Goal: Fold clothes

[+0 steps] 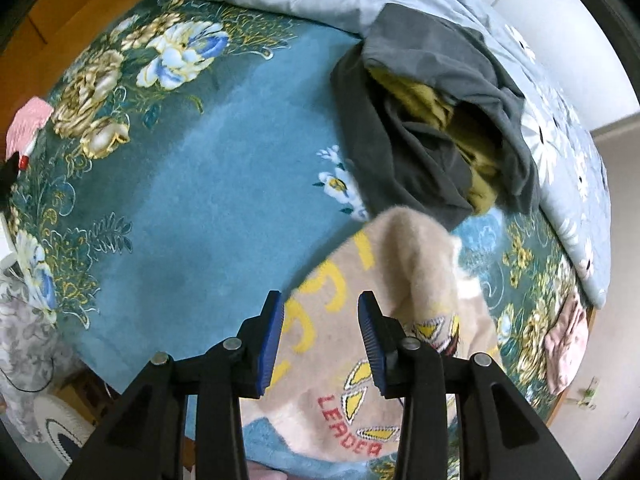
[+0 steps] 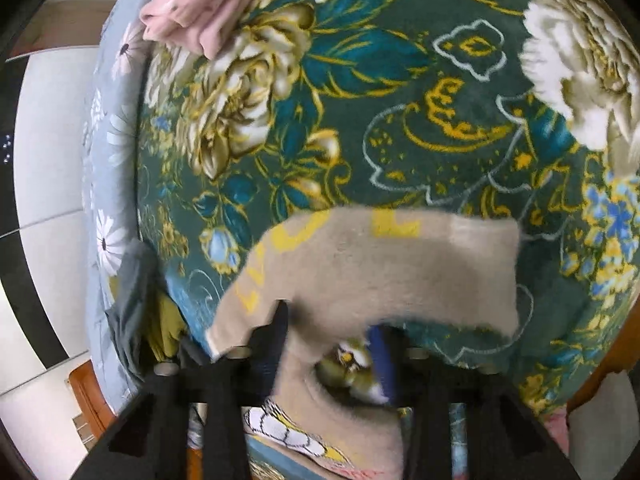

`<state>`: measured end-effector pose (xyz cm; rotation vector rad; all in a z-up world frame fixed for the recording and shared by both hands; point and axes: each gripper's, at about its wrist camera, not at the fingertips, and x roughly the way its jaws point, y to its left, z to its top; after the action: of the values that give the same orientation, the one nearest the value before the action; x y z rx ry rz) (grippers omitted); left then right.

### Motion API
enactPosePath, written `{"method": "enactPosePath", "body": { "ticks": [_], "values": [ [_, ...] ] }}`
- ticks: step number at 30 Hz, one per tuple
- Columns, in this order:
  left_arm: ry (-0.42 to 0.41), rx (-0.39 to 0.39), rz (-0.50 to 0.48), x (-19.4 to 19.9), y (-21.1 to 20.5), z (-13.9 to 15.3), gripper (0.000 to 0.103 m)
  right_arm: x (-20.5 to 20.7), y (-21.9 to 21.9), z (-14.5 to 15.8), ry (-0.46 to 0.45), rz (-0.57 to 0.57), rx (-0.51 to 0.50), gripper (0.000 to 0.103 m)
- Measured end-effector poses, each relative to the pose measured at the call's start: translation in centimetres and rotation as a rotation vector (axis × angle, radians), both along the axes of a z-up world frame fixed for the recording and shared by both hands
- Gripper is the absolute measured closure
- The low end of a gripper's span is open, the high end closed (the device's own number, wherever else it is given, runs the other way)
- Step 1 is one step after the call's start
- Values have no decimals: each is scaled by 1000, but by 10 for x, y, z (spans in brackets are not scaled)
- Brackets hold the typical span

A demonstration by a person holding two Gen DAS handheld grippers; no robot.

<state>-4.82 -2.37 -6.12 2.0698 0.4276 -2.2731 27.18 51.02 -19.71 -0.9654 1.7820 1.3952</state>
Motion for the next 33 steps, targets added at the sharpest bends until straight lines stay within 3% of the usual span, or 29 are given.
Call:
{"method": "enactPosePath", "body": {
  "ticks": [3, 6, 9, 11, 13, 16, 21, 22, 24, 26, 29, 33],
  "values": [
    [-14, -20, -10, 9, 8, 1, 63, -12, 17, 15, 24, 58, 83, 91],
    [-30, -37, -11, 17, 13, -2, 63, -41, 36, 56, 74, 201, 266, 93],
    [-42, -47, -11, 23, 14, -2, 63, -67, 41, 103, 50, 372, 505, 93],
    [-45, -53, -8, 26, 13, -2, 63, -78, 42, 110, 14, 445, 573, 93],
    [-48, -58, -5, 29, 10, -1, 63, -84, 46, 90, -51, 479, 531, 93],
    [-58, -70, 2, 34, 2, -1, 63, -73, 55, 46, -157, 447, 382, 93],
    [-76, -86, 23, 39, -15, -6, 56, -48, 61, 27, -200, 384, 287, 88],
    [-79, -81, 33, 39, -18, -9, 56, -43, 60, 33, -203, 368, 299, 86],
    [-86, -65, 53, 40, -23, -16, 56, -34, 56, 48, -212, 335, 329, 66],
    [-91, -47, 66, 40, -27, -23, 55, -25, 53, 62, -220, 303, 359, 53],
    [-81, -6, 52, 37, -26, -38, 49, -17, 45, 88, -225, 274, 400, 52],
    [-67, 45, -8, 31, -18, -59, 39, -29, 18, 123, -206, 371, 444, 47]
  ]
}}
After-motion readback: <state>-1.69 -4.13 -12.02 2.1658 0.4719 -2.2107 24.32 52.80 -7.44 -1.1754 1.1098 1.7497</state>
